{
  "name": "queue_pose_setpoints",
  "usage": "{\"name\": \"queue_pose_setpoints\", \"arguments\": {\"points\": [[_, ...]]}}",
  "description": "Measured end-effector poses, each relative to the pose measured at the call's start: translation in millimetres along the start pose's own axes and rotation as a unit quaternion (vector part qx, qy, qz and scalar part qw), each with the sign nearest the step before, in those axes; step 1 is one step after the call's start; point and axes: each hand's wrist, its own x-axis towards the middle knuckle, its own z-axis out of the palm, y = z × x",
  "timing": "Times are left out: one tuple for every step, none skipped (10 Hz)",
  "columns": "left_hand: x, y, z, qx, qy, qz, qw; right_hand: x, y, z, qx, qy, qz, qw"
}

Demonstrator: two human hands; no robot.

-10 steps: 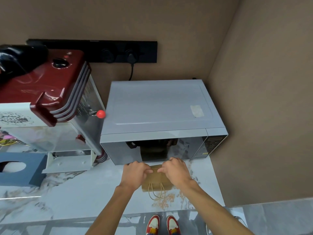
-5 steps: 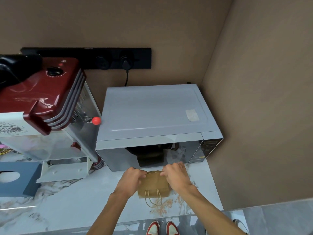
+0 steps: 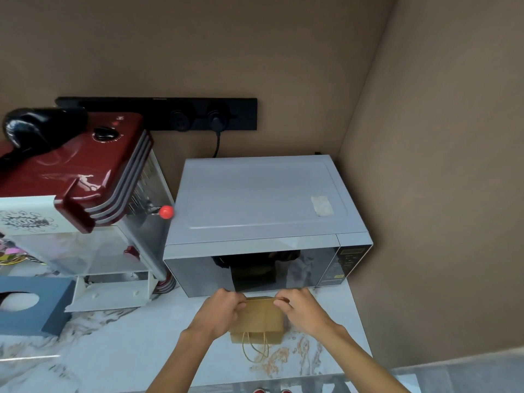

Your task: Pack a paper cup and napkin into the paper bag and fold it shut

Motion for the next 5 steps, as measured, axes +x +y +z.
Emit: {"name": "queue_pose_setpoints", "arguments": {"points": [[-5.6,-0.3,-1.0,0.000,0.011,0.009,1.000,-5.4,-1.1,-4.8,0.011,0.007,0.006,1.000],[-9.0,-3.2,2.2,-0.001,0.042,0.024,0.999,-10.1,-1.9,-14.6,0.056,0.038,0.009,0.998],[-11.0,-5.8,5.7,-0.005,0.062,0.025,0.998,-17.1,-3.5,-26.8,0.071,0.068,-0.005,0.995],[-11.2,-4.3,7.3,-0.025,0.095,0.037,0.994,-24.0,-4.7,-37.7,0.054,0.109,-0.042,0.992],[-13.0,4.9,1.8,-0.056,0.176,0.057,0.981,-27.7,-10.0,-50.9,0.035,0.192,-0.107,0.975]]}}
